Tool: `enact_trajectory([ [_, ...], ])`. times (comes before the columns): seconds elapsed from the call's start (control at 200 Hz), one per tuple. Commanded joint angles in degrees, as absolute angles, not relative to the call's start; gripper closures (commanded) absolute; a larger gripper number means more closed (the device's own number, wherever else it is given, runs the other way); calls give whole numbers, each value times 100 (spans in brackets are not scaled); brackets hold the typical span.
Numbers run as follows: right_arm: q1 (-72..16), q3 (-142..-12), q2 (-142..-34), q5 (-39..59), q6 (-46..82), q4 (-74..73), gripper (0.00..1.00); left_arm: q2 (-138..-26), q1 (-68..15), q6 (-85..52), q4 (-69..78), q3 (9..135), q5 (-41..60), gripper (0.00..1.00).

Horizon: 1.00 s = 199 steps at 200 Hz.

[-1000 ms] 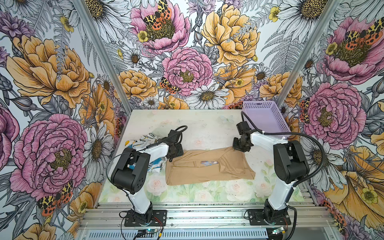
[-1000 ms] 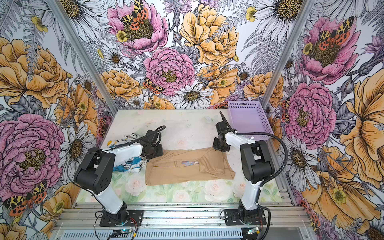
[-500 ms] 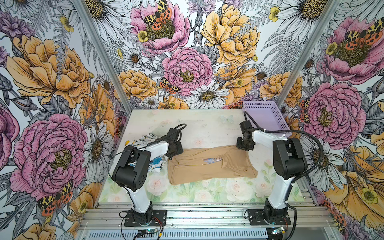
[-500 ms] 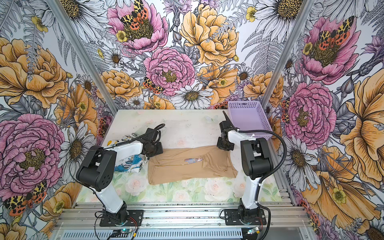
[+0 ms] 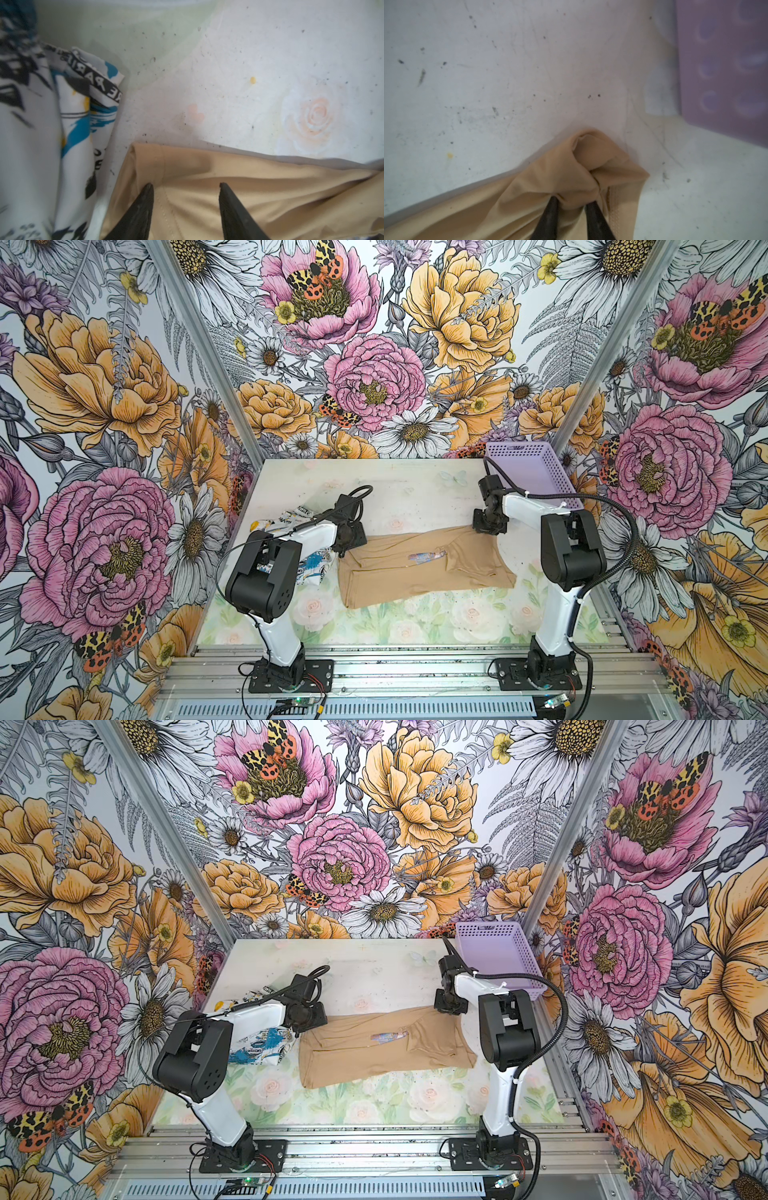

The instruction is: Fold and stack the mixed laundry pile

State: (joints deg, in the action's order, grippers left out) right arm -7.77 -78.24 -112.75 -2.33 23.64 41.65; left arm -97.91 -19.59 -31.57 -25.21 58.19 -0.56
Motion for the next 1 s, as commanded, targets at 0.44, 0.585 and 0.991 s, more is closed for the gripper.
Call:
enact_trajectory([
  [0.44,-872,-7110,-10496,284,2706,4261,66,-10130,-2217,-2593,-2711,6193,345,37],
  [0.585,-896,-7302,-11033,217,2686,4135,66,-10378,-2224,-2597,-2909,6152,298,39],
  [0.991,-1017,-9621,-12731,196,2248,4316,66,-10487,-2451,-2918,-3642,5457,847,40],
])
